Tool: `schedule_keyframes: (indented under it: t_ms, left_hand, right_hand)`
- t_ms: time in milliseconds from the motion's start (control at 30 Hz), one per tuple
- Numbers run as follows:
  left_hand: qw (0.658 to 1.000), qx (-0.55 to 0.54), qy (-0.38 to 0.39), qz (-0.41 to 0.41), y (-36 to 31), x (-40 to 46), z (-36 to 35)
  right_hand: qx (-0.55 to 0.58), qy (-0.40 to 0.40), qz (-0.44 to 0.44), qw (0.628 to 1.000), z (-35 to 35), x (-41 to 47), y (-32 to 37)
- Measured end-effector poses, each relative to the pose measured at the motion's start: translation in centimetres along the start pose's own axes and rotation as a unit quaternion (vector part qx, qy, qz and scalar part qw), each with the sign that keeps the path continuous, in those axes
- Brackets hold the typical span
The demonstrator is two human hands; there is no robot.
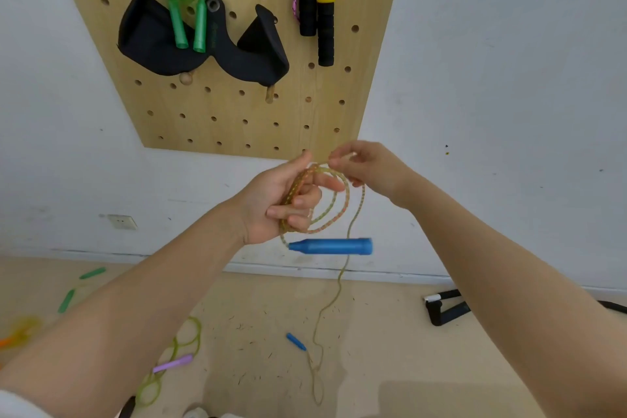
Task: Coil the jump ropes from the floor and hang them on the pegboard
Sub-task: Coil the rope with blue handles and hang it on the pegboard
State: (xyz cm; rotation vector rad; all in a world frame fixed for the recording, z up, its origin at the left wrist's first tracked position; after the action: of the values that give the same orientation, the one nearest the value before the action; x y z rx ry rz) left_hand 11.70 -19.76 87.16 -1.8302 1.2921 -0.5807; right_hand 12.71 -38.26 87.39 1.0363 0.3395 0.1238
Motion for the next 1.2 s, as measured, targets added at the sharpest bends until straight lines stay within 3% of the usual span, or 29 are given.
schedule_keyframes:
  t_ms: [167, 400, 467, 567, 633, 767, 833, 933, 1067, 1200]
  left_hand:
    - [0.998, -0.039, -0.005, -0.053, 0.0, 0.3, -0.4]
    - [0.950, -0.054, -0.286, -0.113, 1.3, 2.3, 3.7]
    - [0.944, 0.006, -0.316, -0.093, 2.3, 2.3, 4.9]
    - [0.921, 0.186, -0.341, -0.013, 3.4, 1.7, 6.6]
    - [0.904, 0.271, -0.330, 0.019, 3.8, 0.9, 6.9]
    - [0.935, 0.274, -0.226, 0.016, 3.9, -0.2, 4.8]
    - [0.952, 0.242, -0.189, 0.011, 3.6, -0.2, 3.3]
    - [0.991, 0.088, -0.102, -0.011, 3.0, -0.4, 1.3]
    - [0.993, -0.085, 0.001, -0.085, 2.2, -0.4, 0.0]
    - [0.981, -0.093, -0.096, -0.138, 2.2, 0.6, 1.4]
  right_hand:
    - [0.019, 0.092, -0.048, 0.994, -2.7, -0.6, -0.9]
    - [-0.213, 0.212, -0.116, 0.947, -4.8, -0.6, 1.7]
    - [-0.215, 0.239, -0.128, 0.938, -5.0, -0.9, 2.1]
    - [-0.222, 0.252, -0.117, 0.935, -4.6, -1.7, 2.8]
    - [-0.206, 0.244, -0.085, 0.944, -3.7, -2.0, 3.2]
    - [-0.118, 0.134, 0.000, 0.984, -1.7, -1.7, 3.4]
    - [-0.071, 0.052, 0.028, 0.996, -1.1, -1.3, 2.8]
    - [-0.055, -0.023, 0.023, 0.998, -1.4, -0.5, 1.2]
    - [-0.017, 0.010, -0.014, 1.000, -2.8, 0.1, -0.9]
    - [-0.024, 0.126, -0.096, 0.987, -4.3, -0.4, -1.1]
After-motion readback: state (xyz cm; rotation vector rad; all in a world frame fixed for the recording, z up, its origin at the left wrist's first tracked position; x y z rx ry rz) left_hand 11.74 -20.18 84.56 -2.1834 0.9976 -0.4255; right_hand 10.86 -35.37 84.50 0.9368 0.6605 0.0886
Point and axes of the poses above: each hand's wrist, its own x-axis towards the middle knuckle, its own z-axis out of the back of the hand, y = z × x, the point moved 1 cm from there along x, towards the middle knuckle, and after that the axes turned 15 degrees about y, right-handed, at the moved point
